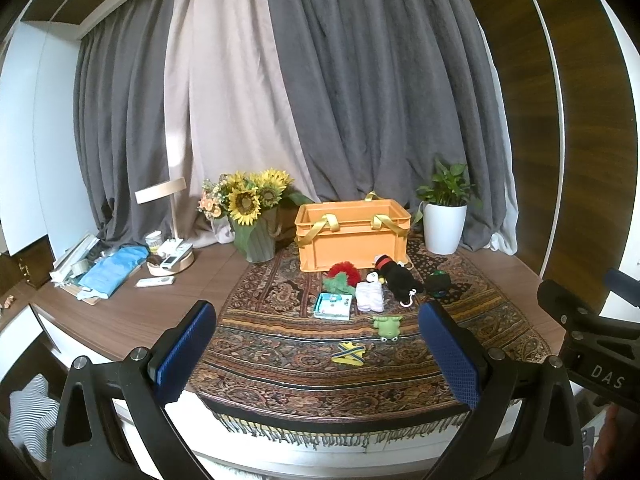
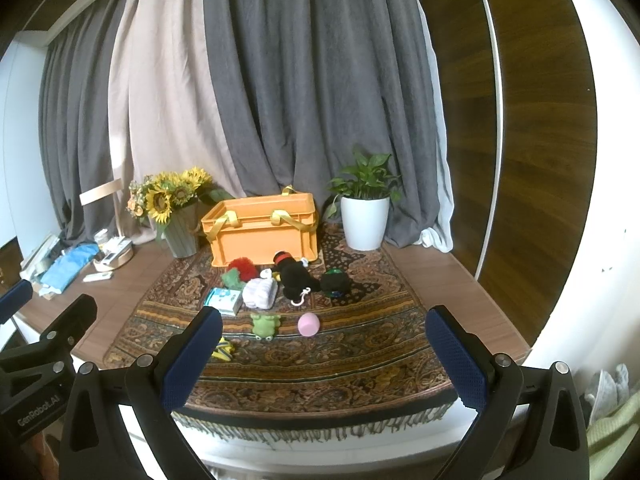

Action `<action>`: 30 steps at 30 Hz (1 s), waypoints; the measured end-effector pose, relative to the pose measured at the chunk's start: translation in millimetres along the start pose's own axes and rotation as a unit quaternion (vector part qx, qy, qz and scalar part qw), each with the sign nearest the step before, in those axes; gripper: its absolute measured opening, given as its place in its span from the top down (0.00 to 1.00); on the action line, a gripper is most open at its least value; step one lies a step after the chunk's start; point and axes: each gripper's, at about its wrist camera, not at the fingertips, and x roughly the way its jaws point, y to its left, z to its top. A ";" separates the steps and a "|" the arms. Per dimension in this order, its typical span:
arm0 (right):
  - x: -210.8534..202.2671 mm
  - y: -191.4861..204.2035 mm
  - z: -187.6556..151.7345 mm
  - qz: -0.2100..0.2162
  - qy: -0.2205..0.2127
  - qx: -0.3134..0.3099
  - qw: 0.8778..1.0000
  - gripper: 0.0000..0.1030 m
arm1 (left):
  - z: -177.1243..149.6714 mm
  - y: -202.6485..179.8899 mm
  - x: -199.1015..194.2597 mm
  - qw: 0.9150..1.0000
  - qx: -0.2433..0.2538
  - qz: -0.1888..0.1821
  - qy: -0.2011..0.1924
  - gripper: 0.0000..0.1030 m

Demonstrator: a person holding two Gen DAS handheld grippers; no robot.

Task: Organize soft objects
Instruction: 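Move both tools forward toward the toys on the rug, then grasp the yellow-blue strap toy with left tool while right tool grasps pink ball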

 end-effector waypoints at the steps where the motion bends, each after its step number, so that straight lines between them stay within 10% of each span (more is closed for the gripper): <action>1: 0.3 0.0 0.2 0.001 0.000 0.000 1.000 0.01 | -0.8 -0.6 1.0 1.000 0.000 0.000 0.000 0.00; 30: 95.1 10.6 -14.8 0.008 0.087 -0.021 0.996 0.01 | -27.9 -0.8 86.0 0.996 0.009 -0.026 0.090 0.00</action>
